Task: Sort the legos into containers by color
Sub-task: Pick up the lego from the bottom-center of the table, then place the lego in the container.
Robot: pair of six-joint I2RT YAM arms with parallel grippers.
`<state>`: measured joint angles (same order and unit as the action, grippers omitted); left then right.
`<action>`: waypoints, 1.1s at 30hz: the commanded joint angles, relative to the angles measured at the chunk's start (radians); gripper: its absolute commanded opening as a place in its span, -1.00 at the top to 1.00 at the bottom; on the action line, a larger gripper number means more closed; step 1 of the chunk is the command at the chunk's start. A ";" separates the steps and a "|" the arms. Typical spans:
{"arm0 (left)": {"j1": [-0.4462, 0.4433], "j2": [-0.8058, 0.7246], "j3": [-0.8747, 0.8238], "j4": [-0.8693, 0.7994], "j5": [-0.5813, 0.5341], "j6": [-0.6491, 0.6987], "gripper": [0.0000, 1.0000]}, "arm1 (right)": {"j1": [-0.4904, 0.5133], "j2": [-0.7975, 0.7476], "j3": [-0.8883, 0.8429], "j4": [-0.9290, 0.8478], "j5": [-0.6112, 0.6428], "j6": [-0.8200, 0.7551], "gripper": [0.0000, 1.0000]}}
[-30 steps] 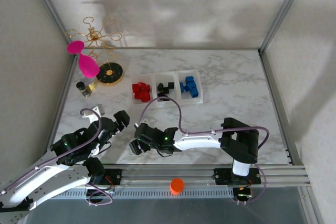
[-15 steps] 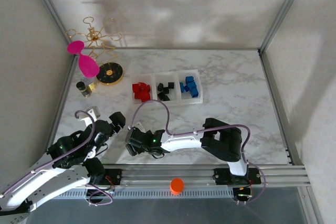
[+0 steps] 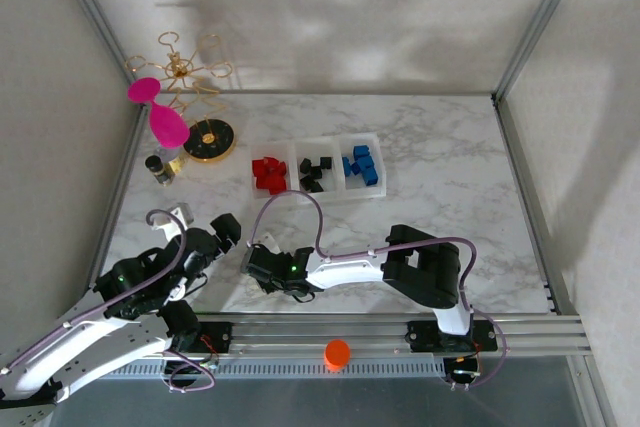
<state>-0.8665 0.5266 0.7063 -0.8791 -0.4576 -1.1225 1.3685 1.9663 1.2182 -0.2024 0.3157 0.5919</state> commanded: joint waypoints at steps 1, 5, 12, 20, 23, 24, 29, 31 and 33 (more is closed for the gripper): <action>0.009 0.012 0.012 0.012 -0.007 0.014 -0.99 | -0.001 -0.019 -0.003 0.002 0.014 0.005 0.34; 0.009 0.025 0.017 0.036 0.004 0.028 -0.99 | -0.027 -0.062 -0.024 0.017 -0.016 0.009 0.46; 0.009 0.079 0.009 0.127 0.035 0.081 -0.99 | -0.126 -0.193 -0.093 0.025 -0.039 -0.001 0.49; 0.009 0.200 0.022 0.256 0.056 0.144 -0.99 | -0.358 -0.353 -0.164 0.007 -0.023 -0.068 0.48; 0.009 0.255 0.024 0.307 0.058 0.156 -0.99 | -0.459 -0.397 -0.171 0.023 -0.008 -0.111 0.46; 0.009 0.273 0.029 0.324 0.064 0.160 -0.99 | -0.491 -0.404 -0.167 0.026 0.002 -0.125 0.45; 0.009 0.331 0.035 0.401 0.060 0.164 -0.99 | -0.630 -0.359 -0.103 0.044 0.011 -0.183 0.45; 0.009 0.349 0.034 0.434 0.057 0.171 -0.99 | -0.663 -0.323 -0.069 0.059 0.017 -0.206 0.44; 0.009 0.375 0.047 0.449 0.057 0.180 -0.99 | -0.698 -0.278 -0.020 0.047 0.049 -0.223 0.44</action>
<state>-0.8665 0.8776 0.7124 -0.4908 -0.4000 -0.9680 0.7021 1.6375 1.1248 -0.1703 0.3222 0.4255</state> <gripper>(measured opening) 0.994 0.323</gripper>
